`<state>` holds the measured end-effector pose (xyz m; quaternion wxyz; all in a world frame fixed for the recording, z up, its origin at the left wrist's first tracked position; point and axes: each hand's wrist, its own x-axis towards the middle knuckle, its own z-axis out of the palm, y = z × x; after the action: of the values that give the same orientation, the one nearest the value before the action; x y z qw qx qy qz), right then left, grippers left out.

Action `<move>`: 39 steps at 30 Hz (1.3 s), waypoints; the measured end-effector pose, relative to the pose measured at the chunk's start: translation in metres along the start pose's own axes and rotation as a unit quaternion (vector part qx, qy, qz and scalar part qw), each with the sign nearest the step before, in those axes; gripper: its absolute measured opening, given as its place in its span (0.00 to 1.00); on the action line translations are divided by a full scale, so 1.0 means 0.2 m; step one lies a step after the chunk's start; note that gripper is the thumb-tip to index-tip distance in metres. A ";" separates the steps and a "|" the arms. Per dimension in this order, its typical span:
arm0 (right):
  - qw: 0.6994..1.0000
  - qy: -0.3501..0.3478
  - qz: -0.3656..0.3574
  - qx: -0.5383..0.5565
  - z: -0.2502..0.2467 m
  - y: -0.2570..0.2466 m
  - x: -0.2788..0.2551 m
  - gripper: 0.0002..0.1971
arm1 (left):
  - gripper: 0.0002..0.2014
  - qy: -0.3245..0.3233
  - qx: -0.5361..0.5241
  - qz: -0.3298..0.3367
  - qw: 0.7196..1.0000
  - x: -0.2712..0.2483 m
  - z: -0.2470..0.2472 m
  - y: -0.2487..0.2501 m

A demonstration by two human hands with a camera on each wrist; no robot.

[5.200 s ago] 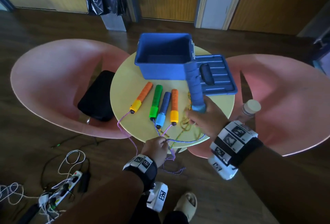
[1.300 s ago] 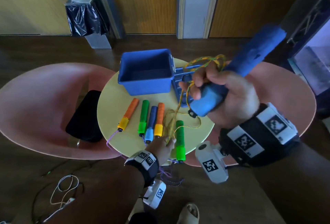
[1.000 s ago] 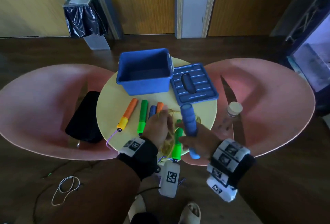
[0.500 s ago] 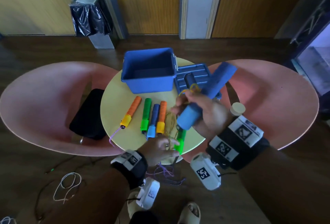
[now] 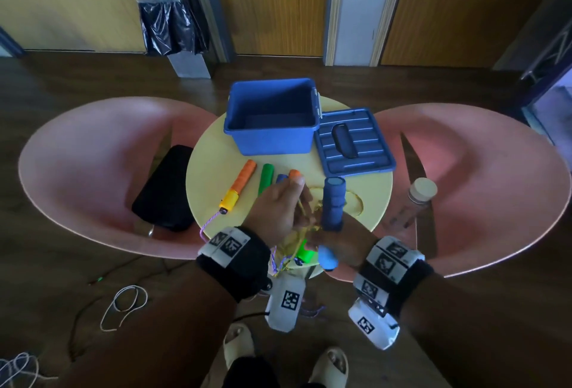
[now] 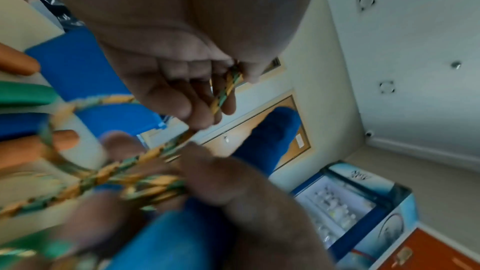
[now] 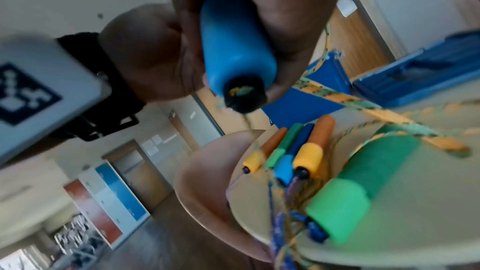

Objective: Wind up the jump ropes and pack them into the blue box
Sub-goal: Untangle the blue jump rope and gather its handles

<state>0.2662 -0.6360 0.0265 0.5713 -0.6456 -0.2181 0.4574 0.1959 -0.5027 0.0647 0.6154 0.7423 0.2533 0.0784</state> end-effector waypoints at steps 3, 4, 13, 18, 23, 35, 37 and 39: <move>1.000 0.004 0.004 -0.013 0.03 -0.02 0.01 0.08 | 0.20 -0.010 -0.068 0.003 0.998 0.02 -0.02 0.06; 0.999 0.024 0.009 -0.030 0.02 -0.03 0.02 0.12 | 0.20 -0.005 -0.076 0.001 0.997 0.03 -0.04 0.06; 0.957 0.058 -0.084 0.273 -0.05 -0.33 -0.04 0.11 | 0.06 -0.009 0.057 -0.109 0.992 -0.06 -0.06 -0.44; 0.942 0.037 -0.112 0.313 -0.03 -0.45 -0.10 0.08 | 0.11 -0.154 0.289 -0.042 0.944 -0.10 0.09 -0.62; 0.963 0.105 -0.135 0.207 -0.08 -0.37 -0.07 0.05 | 0.19 -0.019 0.201 -0.101 0.974 -0.04 0.06 -0.62; 1.000 0.006 -0.008 0.014 0.01 0.01 0.02 0.06 | 0.15 -0.008 -0.138 0.033 0.990 0.05 -0.04 0.04; 0.999 0.032 -0.034 -0.008 -0.01 -0.03 0.04 0.08 | 0.13 -0.007 -0.185 0.031 0.982 0.05 -0.09 0.03; 0.995 0.062 -0.067 0.037 -0.03 -0.10 0.04 0.09 | 0.13 0.010 -0.176 0.010 0.984 0.05 -0.12 -0.06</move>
<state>0.2804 -0.6287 0.0426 0.6363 -0.6351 -0.2078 0.3854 0.1905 -0.4751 0.0568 0.7331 0.6240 0.2342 0.1352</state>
